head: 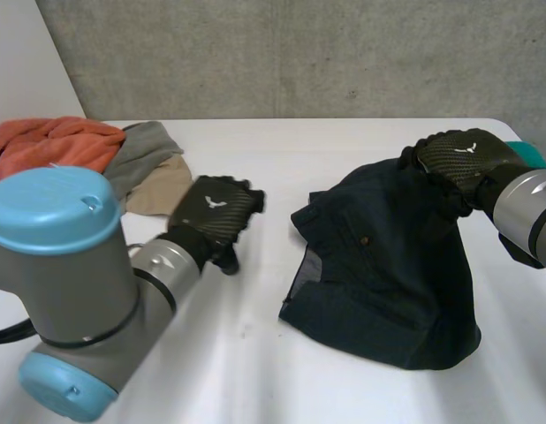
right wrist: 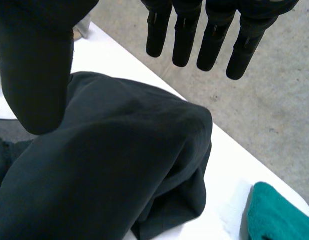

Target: Fold the laundry.

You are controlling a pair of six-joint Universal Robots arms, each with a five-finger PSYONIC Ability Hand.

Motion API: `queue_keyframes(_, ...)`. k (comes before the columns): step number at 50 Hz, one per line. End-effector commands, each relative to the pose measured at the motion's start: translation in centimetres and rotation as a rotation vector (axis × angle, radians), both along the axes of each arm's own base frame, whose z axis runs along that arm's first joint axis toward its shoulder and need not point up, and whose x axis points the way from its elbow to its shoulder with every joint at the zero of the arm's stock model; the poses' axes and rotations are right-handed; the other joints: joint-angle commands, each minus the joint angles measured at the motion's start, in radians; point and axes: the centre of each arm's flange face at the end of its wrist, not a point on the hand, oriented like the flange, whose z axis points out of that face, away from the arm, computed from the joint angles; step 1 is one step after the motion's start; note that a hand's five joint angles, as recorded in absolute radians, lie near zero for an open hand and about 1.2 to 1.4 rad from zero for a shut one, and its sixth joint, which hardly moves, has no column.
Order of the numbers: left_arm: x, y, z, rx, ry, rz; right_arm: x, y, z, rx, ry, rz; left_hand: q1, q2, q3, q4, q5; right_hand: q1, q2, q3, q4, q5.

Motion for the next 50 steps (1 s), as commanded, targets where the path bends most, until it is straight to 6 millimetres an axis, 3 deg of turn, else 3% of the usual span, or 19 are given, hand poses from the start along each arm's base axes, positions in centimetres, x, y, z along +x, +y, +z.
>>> queue_keyframes(1,-2.8,3.0,-0.2,0.012,-0.001,-0.144,-0.1,-0.7,0.0,-0.016,-0.020,0.000,0.073,0.086,0.086,0.083,0.083,0.115,0.137,0.113,0.115,0.108)
queue_keyframes(7,-5.4,3.2,-1.5,0.026,-0.013,-0.199,-0.4,-1.1,0.1,-0.019,-0.019,-0.012,0.084,0.098,0.098,0.094,0.094,0.100,0.122,0.099,0.101,0.093)
queue_keyframes(18,-7.7,2.6,-5.1,0.091,-0.077,-0.213,-0.9,-1.7,0.3,-0.029,-0.020,-0.033,0.002,0.016,0.016,0.012,0.012,0.053,0.075,0.052,0.054,0.046)
queue_keyframes(22,-8.4,3.3,-6.5,0.126,-0.122,-0.234,-1.0,-2.0,0.2,-0.039,-0.021,-0.037,-0.021,-0.008,-0.008,-0.011,-0.011,0.048,0.069,0.046,0.048,0.040)
queue_keyframes(29,-9.2,3.8,-7.5,0.133,-0.163,-0.242,-1.0,-2.3,0.1,-0.047,-0.022,-0.039,-0.001,0.013,0.013,0.009,0.009,0.048,0.069,0.046,0.048,0.040)
queue_keyframes(32,-9.5,3.1,-7.8,0.113,-0.175,-0.209,-1.0,-2.3,0.0,-0.042,-0.021,-0.039,0.119,0.132,0.132,0.129,0.129,0.048,0.069,0.046,0.048,0.040)
queue_keyframes(33,-9.5,2.7,-8.0,0.107,-0.182,-0.186,-1.0,-2.3,-0.1,-0.041,-0.021,-0.038,0.349,0.363,0.363,0.359,0.359,0.048,0.069,0.046,0.048,0.040)
queue_keyframes(34,-9.5,2.3,-8.1,0.094,-0.189,-0.163,-0.9,-2.3,-0.2,-0.038,-0.020,-0.036,0.791,0.804,0.804,0.800,0.800,0.048,0.069,0.046,0.048,0.040)
queue_keyframes(35,-9.6,2.0,-8.0,0.084,-0.192,-0.152,-0.9,-2.2,-0.2,-0.037,-0.018,-0.034,0.931,0.944,0.944,0.941,0.941,0.048,0.069,0.046,0.048,0.040)
queue_keyframes(37,-9.5,1.3,-7.6,0.056,-0.201,-0.110,-0.9,-2.2,-0.2,-0.037,-0.018,-0.036,0.933,0.946,0.946,0.942,0.942,0.048,0.069,0.046,0.048,0.040)
queue_keyframes(40,-8.6,-0.8,-5.5,-0.025,-0.188,0.028,-0.8,-2.2,-0.3,-0.040,-0.012,-0.028,0.933,0.946,0.946,0.942,0.942,0.048,0.069,0.046,0.048,0.040)
queue_keyframes(41,-8.0,-3.0,-2.8,-0.099,-0.113,0.128,-0.8,-2.2,-0.3,-0.042,-0.009,-0.028,0.933,0.946,0.946,0.942,0.942,0.048,0.069,0.046,0.048,0.040)
queue_keyframes(44,-6.1,-7.0,2.0,-0.228,0.029,0.264,-0.8,-2.2,-0.3,-0.044,-0.002,-0.026,0.933,0.946,0.946,0.942,0.942,0.048,0.069,0.046,0.048,0.040)
queue_keyframes(45,-4.6,-9.6,5.6,-0.323,0.123,0.318,-0.8,-2.2,-0.3,-0.046,0.000,-0.025,0.933,0.946,0.946,0.942,0.942,0.048,0.069,0.046,0.048,0.040)
queue_keyframes(47,-3.2,-11.4,9.0,-0.416,0.203,0.340,-0.8,-2.2,-0.3,-0.047,0.002,-0.025,0.933,0.946,0.946,0.942,0.942,0.048,0.069,0.046,0.048,0.040)
queue_keyframes(48,-2.0,-12.9,12.2,-0.514,0.269,0.333,-0.8,-2.2,-0.2,-0.050,0.001,-0.026,0.933,0.946,0.946,0.942,0.942,0.045,0.066,0.043,0.045,0.037)
queue_keyframes(50,-1.4,-13.8,15.1,-0.605,0.335,0.305,-0.8,-2.3,-0.2,-0.053,0.000,-0.026,0.933,0.946,0.946,0.942,0.942,0.045,0.066,0.043,0.045,0.037)
